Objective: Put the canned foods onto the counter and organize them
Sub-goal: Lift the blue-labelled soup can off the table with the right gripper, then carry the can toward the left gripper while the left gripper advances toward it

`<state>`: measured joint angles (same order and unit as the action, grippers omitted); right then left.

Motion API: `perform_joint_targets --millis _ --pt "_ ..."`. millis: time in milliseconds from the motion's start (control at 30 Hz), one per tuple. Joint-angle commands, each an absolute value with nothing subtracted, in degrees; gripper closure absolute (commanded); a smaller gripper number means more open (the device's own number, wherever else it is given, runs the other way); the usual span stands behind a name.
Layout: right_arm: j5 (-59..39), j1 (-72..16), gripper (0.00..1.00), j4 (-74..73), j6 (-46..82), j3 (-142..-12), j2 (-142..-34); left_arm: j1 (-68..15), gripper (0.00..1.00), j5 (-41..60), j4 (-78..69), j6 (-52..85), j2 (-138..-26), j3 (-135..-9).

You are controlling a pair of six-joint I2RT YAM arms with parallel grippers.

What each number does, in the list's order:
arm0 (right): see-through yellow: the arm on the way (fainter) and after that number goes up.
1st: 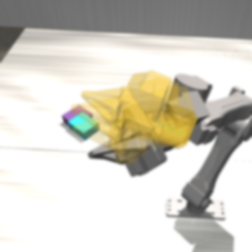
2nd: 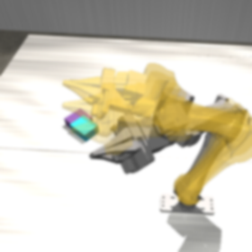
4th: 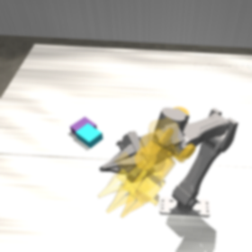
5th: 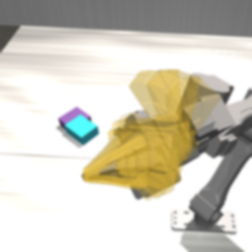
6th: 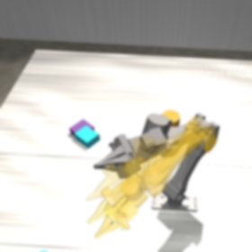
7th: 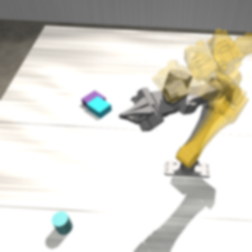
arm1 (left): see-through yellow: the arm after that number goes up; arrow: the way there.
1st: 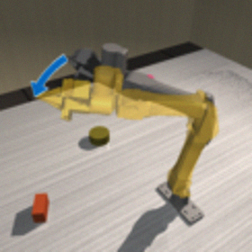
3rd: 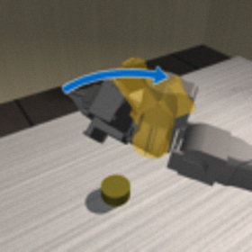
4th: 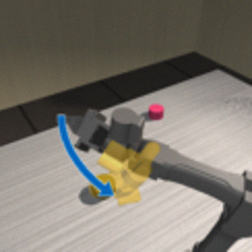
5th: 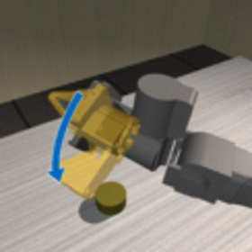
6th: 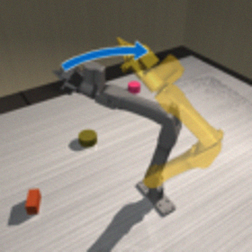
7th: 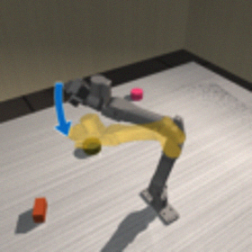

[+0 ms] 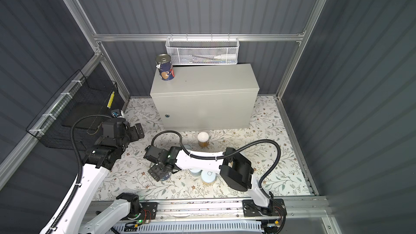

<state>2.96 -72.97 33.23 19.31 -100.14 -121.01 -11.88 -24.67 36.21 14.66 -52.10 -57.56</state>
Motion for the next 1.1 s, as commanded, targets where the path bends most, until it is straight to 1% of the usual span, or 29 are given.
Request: perform_joint_targets --millis 0,333,567,733,1067 --pt "1.96 -71.65 0.3 31.87 20.47 -98.15 -120.0 -11.43 0.0 -25.03 36.37 14.97 -52.37 -57.22" --pt "2.27 -70.0 0.34 31.3 20.5 -96.6 -118.06 -11.43 0.0 -24.84 36.21 14.87 -52.47 -56.96" --pt "2.03 -68.67 0.34 27.97 20.01 -92.52 -114.6 -11.43 0.0 -24.49 36.3 14.79 -53.0 -56.98" --pt "1.53 -67.62 0.35 27.43 19.51 -91.85 -113.23 -11.43 0.0 -24.35 36.12 14.81 -53.17 -56.99" --pt "-1.72 -65.05 0.35 25.72 19.69 -90.52 -109.33 -11.43 0.0 -22.94 35.61 13.71 -53.69 -57.31"
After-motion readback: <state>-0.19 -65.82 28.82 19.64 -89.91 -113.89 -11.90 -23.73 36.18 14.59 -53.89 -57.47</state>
